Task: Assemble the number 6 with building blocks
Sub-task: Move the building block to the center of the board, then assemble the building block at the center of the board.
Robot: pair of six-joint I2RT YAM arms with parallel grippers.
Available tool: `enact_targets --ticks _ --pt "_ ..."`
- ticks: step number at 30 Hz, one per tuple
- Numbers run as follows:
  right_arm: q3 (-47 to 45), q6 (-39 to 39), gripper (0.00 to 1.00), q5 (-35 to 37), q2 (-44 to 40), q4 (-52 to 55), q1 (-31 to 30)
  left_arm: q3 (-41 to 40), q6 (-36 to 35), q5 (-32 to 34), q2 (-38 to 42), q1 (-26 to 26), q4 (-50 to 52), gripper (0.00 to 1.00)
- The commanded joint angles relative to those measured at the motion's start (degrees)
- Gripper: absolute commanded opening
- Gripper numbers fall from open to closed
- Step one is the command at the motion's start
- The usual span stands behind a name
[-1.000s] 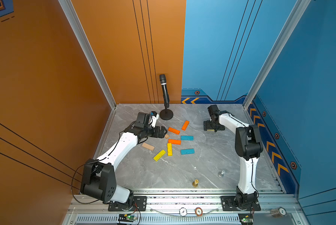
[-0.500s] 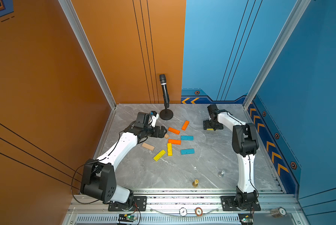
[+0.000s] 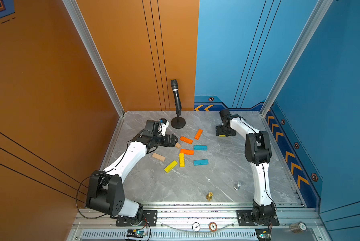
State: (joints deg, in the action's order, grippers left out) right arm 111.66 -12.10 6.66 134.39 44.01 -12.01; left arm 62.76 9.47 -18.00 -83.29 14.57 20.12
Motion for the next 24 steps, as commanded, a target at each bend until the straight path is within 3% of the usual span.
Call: enact_targets --ticks 1,2,9,17,20,24 --pt "3.71 -1.88 0.94 0.72 0.06 3.32 -0.79 0.15 0.34 0.31 0.79 -0.38 -0.87 0.98" --pt "4.35 -1.98 0.99 0.87 -0.50 3.54 -0.99 0.10 0.37 0.26 0.75 -0.40 -0.85 0.98" --pt "4.30 -3.77 0.99 1.52 -8.77 4.07 -2.85 0.33 1.08 0.15 1.19 -0.59 -0.78 0.98" --pt "-11.09 -2.49 0.99 -0.41 -20.54 0.39 -11.63 0.44 2.33 1.11 1.38 -1.61 -0.35 0.98" --pt "-15.78 1.53 0.99 -1.70 -21.97 -1.23 -15.97 0.67 3.05 1.95 1.01 -2.39 -0.01 0.98" --pt "-16.32 12.85 1.00 -4.52 -19.96 0.95 -20.14 0.82 4.22 2.06 0.76 -3.96 0.01 0.98"
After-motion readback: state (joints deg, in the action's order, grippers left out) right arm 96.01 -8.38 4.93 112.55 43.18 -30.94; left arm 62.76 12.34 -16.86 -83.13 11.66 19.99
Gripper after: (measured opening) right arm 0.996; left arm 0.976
